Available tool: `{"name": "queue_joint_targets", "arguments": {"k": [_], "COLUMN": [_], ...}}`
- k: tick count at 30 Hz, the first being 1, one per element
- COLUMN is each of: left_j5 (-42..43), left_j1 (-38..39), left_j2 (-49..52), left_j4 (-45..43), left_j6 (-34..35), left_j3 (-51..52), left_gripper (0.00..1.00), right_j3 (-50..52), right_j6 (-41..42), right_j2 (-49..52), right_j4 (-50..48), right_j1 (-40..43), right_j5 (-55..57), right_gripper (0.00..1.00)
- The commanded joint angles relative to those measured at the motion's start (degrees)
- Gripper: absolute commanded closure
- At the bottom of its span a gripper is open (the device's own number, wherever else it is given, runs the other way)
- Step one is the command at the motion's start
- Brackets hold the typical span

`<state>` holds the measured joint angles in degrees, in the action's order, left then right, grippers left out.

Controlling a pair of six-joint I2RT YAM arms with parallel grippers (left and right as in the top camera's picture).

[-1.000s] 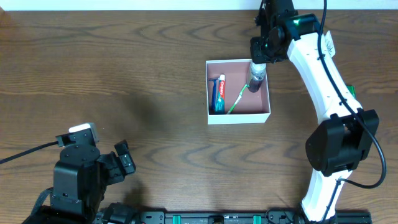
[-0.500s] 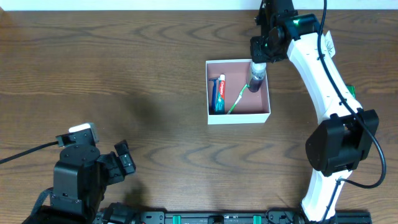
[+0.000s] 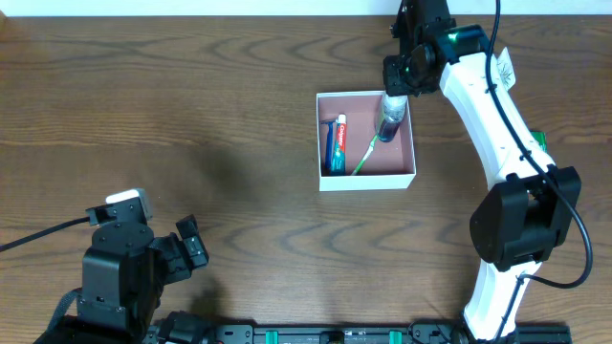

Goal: Pack container
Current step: 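Lower the pump bottle into the box beside the toothbrush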

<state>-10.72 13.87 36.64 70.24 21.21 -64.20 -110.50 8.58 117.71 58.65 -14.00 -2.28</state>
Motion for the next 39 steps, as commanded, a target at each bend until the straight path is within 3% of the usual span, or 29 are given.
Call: {"name": "queue_joint_targets", "arguments": {"k": [1, 39], "left_j5": [-0.4, -0.4], "left_j1": [-0.3, -0.3], "left_j2": [0.0, 0.0], "left_j4": [0.0, 0.0], "left_j6": [0.5, 0.5], "left_j3": [0.0, 0.0], "left_gripper": [0.02, 0.02], "right_j3": [1.1, 1.0], "right_j6": [0.4, -1.8], "right_j2": [-0.3, -0.5], "right_j4": [0.2, 0.2], "right_j1": [-0.7, -0.7], "right_j5": [0.9, 1.6], "right_gripper": [0.64, 0.56]}}
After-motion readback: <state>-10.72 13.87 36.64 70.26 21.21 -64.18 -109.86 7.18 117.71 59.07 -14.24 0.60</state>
